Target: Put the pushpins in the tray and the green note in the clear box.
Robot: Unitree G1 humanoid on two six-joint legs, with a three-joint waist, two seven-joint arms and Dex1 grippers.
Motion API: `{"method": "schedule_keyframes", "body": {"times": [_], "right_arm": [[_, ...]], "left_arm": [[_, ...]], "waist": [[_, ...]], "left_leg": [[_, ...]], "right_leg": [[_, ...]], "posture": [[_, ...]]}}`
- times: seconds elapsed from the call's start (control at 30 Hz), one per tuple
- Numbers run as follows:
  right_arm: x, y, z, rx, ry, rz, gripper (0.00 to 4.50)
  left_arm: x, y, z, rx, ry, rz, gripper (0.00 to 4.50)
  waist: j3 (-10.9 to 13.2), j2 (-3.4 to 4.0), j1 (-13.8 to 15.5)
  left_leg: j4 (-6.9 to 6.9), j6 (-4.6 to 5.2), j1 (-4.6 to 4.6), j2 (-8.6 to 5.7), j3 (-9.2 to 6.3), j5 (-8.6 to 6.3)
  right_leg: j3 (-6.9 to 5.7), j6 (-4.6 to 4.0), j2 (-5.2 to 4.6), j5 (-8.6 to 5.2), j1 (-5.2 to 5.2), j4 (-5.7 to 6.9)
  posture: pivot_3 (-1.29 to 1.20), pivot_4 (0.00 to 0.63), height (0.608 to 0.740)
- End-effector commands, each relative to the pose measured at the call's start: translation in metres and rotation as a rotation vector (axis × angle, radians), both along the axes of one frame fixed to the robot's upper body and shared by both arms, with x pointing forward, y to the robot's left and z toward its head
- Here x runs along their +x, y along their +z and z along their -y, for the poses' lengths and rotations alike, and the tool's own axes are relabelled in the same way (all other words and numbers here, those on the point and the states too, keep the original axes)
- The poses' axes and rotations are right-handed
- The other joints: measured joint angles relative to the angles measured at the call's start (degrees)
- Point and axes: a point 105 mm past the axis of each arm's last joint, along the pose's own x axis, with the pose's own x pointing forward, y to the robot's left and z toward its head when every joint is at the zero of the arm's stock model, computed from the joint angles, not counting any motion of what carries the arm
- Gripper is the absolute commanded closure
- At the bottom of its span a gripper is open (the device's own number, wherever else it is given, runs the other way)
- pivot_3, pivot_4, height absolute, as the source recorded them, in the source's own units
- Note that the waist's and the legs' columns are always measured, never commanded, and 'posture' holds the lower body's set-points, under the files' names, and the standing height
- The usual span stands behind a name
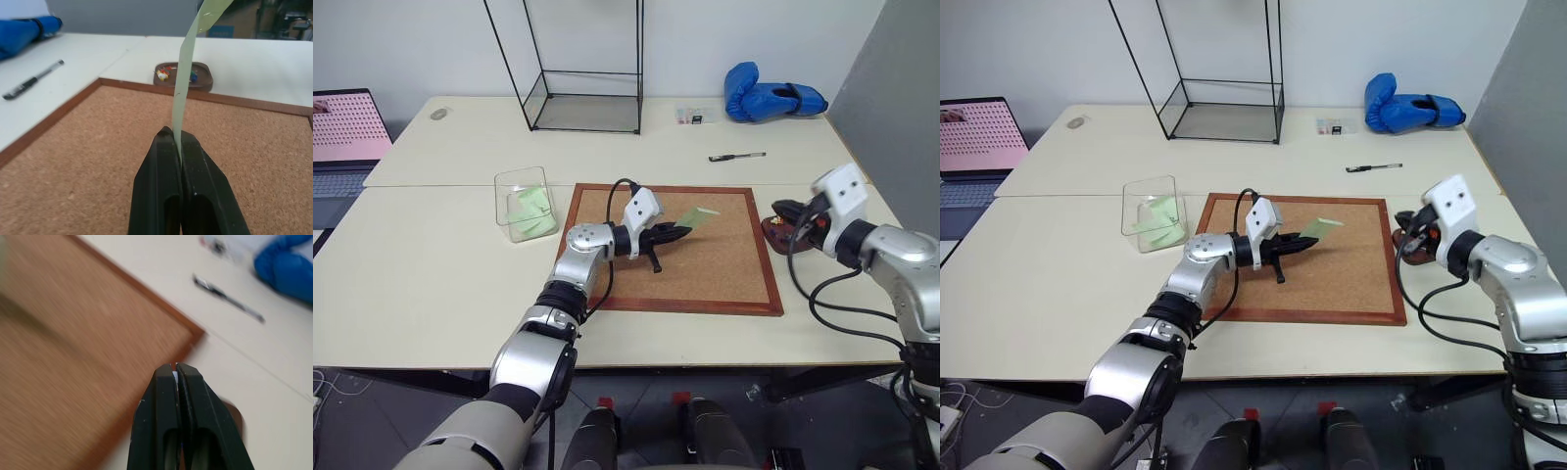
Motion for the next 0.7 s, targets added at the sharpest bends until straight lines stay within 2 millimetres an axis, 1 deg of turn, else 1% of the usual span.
{"method": "schedule_keyframes", "body": {"times": [0.03, 0.13, 0.23, 0.3, 0.33, 0.37, 0.4, 0.5, 0.57, 0.63, 0.67, 0.7], "right_arm": [[0.011, -0.001, 0.010, -0.090, -0.030, 0.046, 4.50], [0.020, -0.008, 0.016, -0.107, -0.064, 0.031, 4.50], [0.027, -0.011, 0.017, -0.099, -0.076, 0.023, 4.50], [0.030, -0.015, 0.019, -0.107, -0.084, 0.009, 4.04], [0.031, -0.016, 0.020, -0.107, -0.087, 0.005, 3.98], [0.032, -0.017, 0.021, -0.107, -0.089, 0.003, 3.71], [0.032, -0.017, 0.021, -0.105, -0.089, 0.003, 3.57], [0.033, -0.015, 0.021, -0.100, -0.089, 0.006, 2.81], [0.034, -0.012, 0.021, -0.098, -0.092, 0.019, 2.39], [0.035, -0.007, 0.021, -0.082, -0.096, 0.034, 1.80], [0.035, -0.005, 0.021, -0.077, -0.097, 0.040, 1.72], [0.035, -0.002, 0.021, -0.073, -0.097, 0.048, 1.41]], "left_arm": [[0.001, 0.017, -0.002, -0.026, 0.023, 0.058, 4.48], [0.002, 0.020, -0.003, -0.037, 0.042, 0.057, 4.48], [0.002, 0.021, -0.003, -0.039, 0.048, 0.056, 4.48], [0.002, 0.022, -0.002, -0.038, 0.051, 0.057, 4.50], [0.002, 0.022, -0.002, -0.039, 0.052, 0.058, 4.50], [0.002, 0.023, -0.001, -0.039, 0.053, 0.058, 4.50], [0.002, 0.023, -0.001, -0.039, 0.053, 0.059, 4.50], [0.003, 0.024, -0.001, -0.038, 0.055, 0.062, 4.50], [0.003, 0.025, -0.002, -0.038, 0.058, 0.064, 4.50], [0.004, 0.025, -0.003, -0.038, 0.062, 0.066, 4.50], [0.004, 0.026, -0.003, -0.039, 0.063, 0.067, 4.50], [0.005, 0.027, -0.004, -0.040, 0.067, 0.071, 4.50]], "waist": [[0.0, 0.00, 0.0], [0.0, 0.00, 0.0], [0.0, 0.00, 0.0], [0.0, 0.00, 0.0], [0.0, 0.00, 0.1], [0.0, 0.00, 0.1], [0.0, 0.00, 0.2], [0.0, 0.00, 0.2], [0.0, 0.00, 0.1], [0.0, 0.00, 0.0], [0.0, 0.00, 0.0], [0.0, 0.00, 0.0]], "left_leg": [[0.00, 0.00, 0.00, 0.01, -0.01, 0.00], [0.01, 0.00, 0.00, 0.00, -0.02, 0.00], [0.02, 0.00, 0.00, -0.01, -0.01, 0.00], [0.01, -0.01, 0.00, 0.00, -0.03, 0.00], [0.01, 0.00, 0.00, 0.00, -0.03, 0.00], [0.01, -0.01, -0.01, -0.02, -0.02, 0.00], [0.02, -0.01, -0.01, -0.02, -0.03, 0.00], [0.02, -0.01, -0.02, -0.03, -0.02, 0.00], [0.02, -0.01, -0.02, -0.02, -0.02, 0.00], [0.02, -0.01, 0.00, -0.02, -0.02, 0.00], [0.02, -0.01, 0.01, -0.01, -0.02, 0.00], [0.02, -0.01, 0.01, -0.01, -0.02, 0.01]], "right_leg": [[-0.01, 0.00, 0.00, 0.00, 0.00, 0.00], [-0.01, 0.00, 0.00, 0.00, 0.00, 0.01], [0.00, 0.00, 0.00, 0.01, 0.01, 0.01], [-0.02, 0.00, 0.01, 0.00, 0.01, 0.00], [-0.02, 0.00, 0.01, 0.00, 0.01, 0.00], [-0.01, 0.00, 0.00, 0.01, 0.01, 0.00], [-0.01, 0.00, -0.01, 0.01, 0.02, -0.01], [-0.01, 0.00, -0.01, 0.01, 0.02, -0.01], [-0.01, 0.00, -0.01, 0.01, 0.02, 0.00], [-0.01, 0.00, -0.01, 0.01, 0.01, 0.01], [0.00, 0.00, -0.01, 0.01, 0.02, 0.02], [-0.01, 0.00, -0.01, 0.01, 0.02, 0.02]], "posture": [[0.00, 0.150, 0.740], [0.00, 0.150, 0.740], [0.00, 0.150, 0.740], [0.00, 0.150, 0.740], [0.00, 0.150, 0.740], [0.00, 0.150, 0.740], [0.00, 0.150, 0.740], [0.00, 0.150, 0.740], [0.00, 0.150, 0.740], [0.00, 0.150, 0.740], [0.00, 0.150, 0.740], [0.00, 0.150, 0.740]]}}
